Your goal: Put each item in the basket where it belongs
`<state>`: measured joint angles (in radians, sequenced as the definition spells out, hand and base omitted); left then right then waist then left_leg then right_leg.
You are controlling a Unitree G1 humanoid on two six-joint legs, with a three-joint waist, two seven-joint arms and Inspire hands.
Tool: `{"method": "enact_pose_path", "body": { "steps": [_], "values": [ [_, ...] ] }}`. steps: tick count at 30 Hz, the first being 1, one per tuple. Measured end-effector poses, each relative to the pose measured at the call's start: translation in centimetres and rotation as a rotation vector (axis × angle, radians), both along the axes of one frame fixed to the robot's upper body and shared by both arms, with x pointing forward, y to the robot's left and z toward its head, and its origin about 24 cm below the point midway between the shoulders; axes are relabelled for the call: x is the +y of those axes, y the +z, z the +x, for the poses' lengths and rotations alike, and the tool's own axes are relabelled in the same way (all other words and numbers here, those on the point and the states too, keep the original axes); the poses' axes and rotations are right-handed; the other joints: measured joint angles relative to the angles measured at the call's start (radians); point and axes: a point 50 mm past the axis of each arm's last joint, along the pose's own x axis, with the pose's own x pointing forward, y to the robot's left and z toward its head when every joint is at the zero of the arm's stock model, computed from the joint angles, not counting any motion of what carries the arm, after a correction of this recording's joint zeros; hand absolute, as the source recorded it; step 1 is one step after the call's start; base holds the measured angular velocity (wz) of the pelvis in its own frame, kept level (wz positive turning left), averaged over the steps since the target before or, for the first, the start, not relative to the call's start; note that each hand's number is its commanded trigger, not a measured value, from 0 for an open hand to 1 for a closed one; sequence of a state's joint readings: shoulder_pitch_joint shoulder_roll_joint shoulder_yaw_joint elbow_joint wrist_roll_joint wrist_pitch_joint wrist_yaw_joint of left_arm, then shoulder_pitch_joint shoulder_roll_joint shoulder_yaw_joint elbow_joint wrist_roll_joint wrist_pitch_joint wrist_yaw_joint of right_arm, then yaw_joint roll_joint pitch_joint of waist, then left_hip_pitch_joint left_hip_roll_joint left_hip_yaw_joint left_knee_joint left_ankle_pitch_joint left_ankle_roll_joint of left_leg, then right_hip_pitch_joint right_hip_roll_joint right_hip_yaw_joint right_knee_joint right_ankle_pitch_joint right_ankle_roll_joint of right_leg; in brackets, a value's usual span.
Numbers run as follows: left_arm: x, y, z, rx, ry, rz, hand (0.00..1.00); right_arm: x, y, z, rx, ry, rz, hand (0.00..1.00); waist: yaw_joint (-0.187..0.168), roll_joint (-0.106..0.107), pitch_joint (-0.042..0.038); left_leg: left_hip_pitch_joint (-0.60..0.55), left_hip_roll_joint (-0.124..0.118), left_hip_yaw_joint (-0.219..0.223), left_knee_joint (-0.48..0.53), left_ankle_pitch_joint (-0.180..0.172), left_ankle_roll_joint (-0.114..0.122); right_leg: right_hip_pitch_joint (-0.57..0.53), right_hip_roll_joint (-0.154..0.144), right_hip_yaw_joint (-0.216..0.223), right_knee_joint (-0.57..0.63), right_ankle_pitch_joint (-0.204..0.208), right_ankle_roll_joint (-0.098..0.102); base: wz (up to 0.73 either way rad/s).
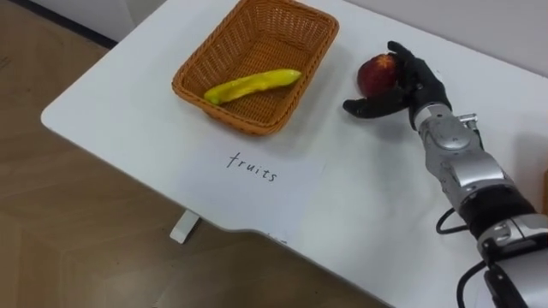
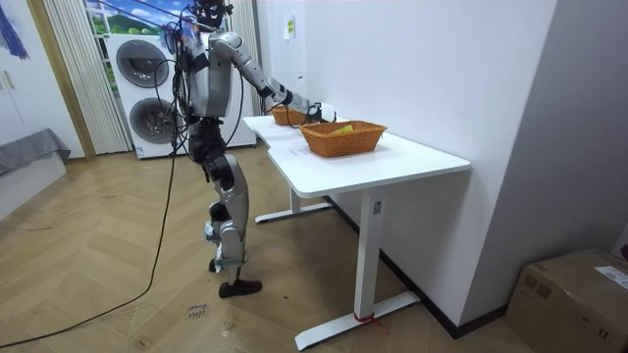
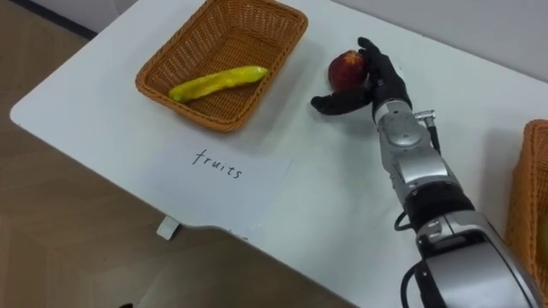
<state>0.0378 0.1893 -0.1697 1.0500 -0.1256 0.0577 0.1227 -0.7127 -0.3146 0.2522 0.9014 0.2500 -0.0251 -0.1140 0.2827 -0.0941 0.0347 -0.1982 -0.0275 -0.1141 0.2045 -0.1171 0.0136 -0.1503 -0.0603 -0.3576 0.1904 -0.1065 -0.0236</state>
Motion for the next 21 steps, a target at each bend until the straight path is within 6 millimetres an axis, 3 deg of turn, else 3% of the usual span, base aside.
{"method": "enact_pose_path", "body": {
  "steps": [21],
  "values": [
    [-0.15,0.08,0.28,-0.009,-0.014,-0.016,0.00,0.82,-0.03,0.11,0.005,0.057,0.001,1.00,0.027,0.004,0.0028,-0.002,-0.001,-0.002,-0.005,0.000,0.000,0.000,-0.002,-0.004,0.001,0.001,0.000,0.00]
  ]
}}
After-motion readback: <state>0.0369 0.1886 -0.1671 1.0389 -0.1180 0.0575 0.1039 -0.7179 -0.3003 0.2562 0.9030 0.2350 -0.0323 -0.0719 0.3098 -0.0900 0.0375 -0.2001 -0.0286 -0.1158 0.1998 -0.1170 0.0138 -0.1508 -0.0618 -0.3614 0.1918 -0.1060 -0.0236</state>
